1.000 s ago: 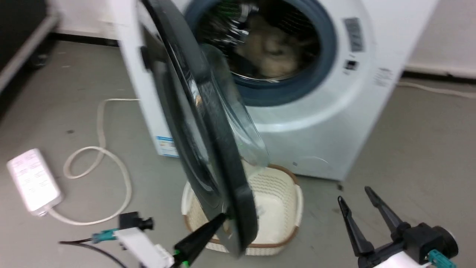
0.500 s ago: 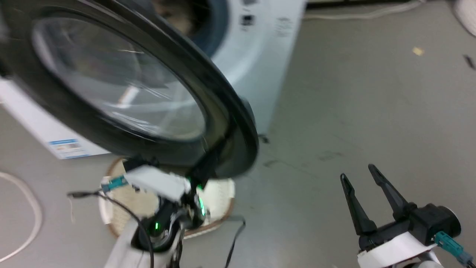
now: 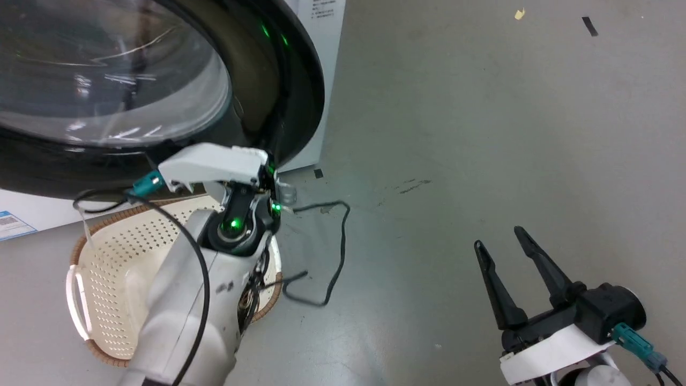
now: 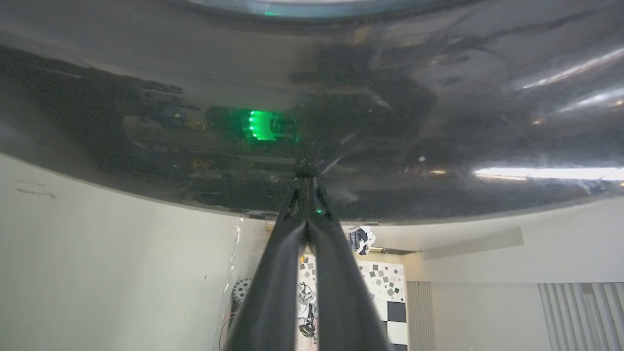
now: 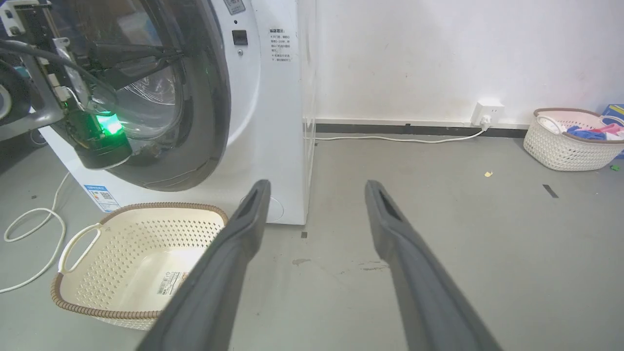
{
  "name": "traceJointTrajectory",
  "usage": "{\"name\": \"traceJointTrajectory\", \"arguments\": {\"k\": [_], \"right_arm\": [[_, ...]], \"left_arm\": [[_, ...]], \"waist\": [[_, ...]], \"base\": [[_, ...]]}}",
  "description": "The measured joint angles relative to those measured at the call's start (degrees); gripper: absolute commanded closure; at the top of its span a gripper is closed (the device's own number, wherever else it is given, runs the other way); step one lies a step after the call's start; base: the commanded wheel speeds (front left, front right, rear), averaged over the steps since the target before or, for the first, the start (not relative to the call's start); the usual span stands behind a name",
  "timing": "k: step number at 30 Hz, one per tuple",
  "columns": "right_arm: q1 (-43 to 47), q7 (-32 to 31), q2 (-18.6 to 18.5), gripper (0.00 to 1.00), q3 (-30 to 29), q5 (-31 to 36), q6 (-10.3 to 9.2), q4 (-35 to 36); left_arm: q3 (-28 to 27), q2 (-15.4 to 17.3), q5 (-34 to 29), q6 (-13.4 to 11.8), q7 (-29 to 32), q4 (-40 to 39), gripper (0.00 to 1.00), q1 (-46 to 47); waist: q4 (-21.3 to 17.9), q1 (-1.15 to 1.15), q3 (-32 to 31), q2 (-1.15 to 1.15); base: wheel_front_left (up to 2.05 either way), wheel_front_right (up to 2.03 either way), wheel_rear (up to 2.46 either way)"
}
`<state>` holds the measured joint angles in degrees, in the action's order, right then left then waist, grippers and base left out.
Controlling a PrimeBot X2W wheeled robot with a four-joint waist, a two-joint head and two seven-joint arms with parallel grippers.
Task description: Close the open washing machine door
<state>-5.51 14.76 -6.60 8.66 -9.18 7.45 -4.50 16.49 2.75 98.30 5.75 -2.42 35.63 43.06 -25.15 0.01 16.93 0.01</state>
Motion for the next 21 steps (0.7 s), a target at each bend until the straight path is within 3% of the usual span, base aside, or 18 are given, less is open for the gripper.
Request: {"name": "traceJointTrajectory", "arguments": {"k": [3,9,13,14,15,16,17,21], "right_arm": [[0.00,0.00,0.23,0.00,-0.09,0.00,-0.01,-0.11],[0.08,0.00,0.11,0.00,-0.53,0.03,0.00,-0.08],[0.73,0.00,-0.49,0.00,-1.11,0.21,-0.01,0.29],[1.01,0.01,-0.65,0.00,-1.21,0.22,0.00,0.32],[1.44,0.00,-0.79,0.00,-1.35,0.26,0.00,0.36],[1.44,0.00,-0.79,0.00,-1.35,0.26,0.00,0.36],[2.40,0.00,-1.15,0.00,-1.81,0.63,-0.01,0.47],[4.24,0.00,-1.83,0.00,-2.03,1.02,-0.01,0.59]], "left_arm": [[1.82,-0.01,-0.24,0.99,-1.60,3.96,1.00,2.60],[3.42,0.07,0.76,1.34,-1.14,3.22,1.00,1.46],[8.11,1.71,-4.14,1.47,1.48,-9.45,1.00,-7.53],[10.02,2.81,-6.44,1.47,1.75,-12.32,0.69,-9.94],[11.88,4.27,-9.05,1.47,1.74,-14.71,0.07,-12.44],[11.88,4.27,-9.05,1.47,1.74,-14.71,0.00,-12.44],[14.17,7.13,-13.22,1.47,-0.33,-18.42,0.00,-17.23],[17.23,13.28,-22.18,1.47,-7.69,-22.18,0.00,-23.99]], "waist": [[0.52,0.00,-0.21,0.00],[2.37,-0.01,-1.50,0.00],[5.17,-0.01,-3.82,0.00],[5.79,-0.01,-4.37,0.00],[6.49,-0.02,-4.94,0.00],[6.49,-0.02,-4.94,0.00],[8.05,-0.02,-6.06,0.00],[11.48,-0.02,-8.48,0.00]], "base": [[0.00,0.00,0.00],[0.00,0.00,0.00],[0.00,0.00,0.00],[0.00,0.00,0.00],[0.00,0.00,0.00],[0.00,0.00,0.00],[0.00,0.00,0.00],[0.00,0.00,0.00]]}}
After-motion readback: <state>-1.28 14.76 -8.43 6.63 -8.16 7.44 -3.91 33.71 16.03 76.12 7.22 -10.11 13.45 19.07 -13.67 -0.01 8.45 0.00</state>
